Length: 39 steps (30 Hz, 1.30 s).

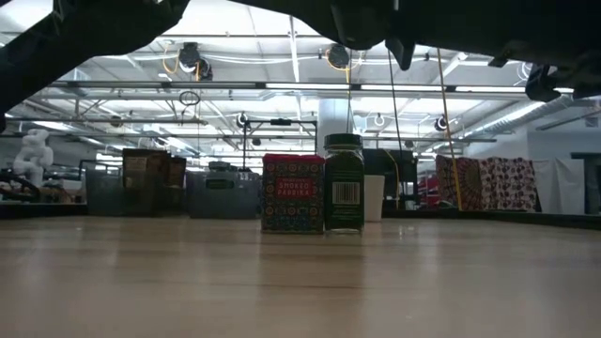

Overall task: Sort spices by type
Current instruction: Put the bottom green seasoning bottle into the right black bin

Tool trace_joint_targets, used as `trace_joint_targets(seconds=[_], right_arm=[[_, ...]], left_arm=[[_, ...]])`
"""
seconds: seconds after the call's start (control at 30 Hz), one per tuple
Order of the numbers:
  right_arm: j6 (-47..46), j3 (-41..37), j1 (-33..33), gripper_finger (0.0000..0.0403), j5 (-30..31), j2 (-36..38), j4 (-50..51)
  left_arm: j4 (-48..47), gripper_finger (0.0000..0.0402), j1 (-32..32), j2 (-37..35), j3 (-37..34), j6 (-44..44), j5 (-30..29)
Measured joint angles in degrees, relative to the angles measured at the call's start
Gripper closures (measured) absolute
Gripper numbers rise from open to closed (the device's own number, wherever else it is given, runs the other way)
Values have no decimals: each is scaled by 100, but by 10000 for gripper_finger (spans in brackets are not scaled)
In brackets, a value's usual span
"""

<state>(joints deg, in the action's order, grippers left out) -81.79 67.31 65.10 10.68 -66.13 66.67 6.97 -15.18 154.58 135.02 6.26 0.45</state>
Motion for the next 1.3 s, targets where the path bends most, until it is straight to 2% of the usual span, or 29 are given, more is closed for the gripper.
trace_joint_targets(seconds=[1.07,1.3], right_arm=[[357,0,0,402,0,0,13],[599,0,0,366,-15,0,271]], left_arm=[[-45,103,15,0,-2,-282,-7],[-47,103,15,0,-2,-284,-7]])
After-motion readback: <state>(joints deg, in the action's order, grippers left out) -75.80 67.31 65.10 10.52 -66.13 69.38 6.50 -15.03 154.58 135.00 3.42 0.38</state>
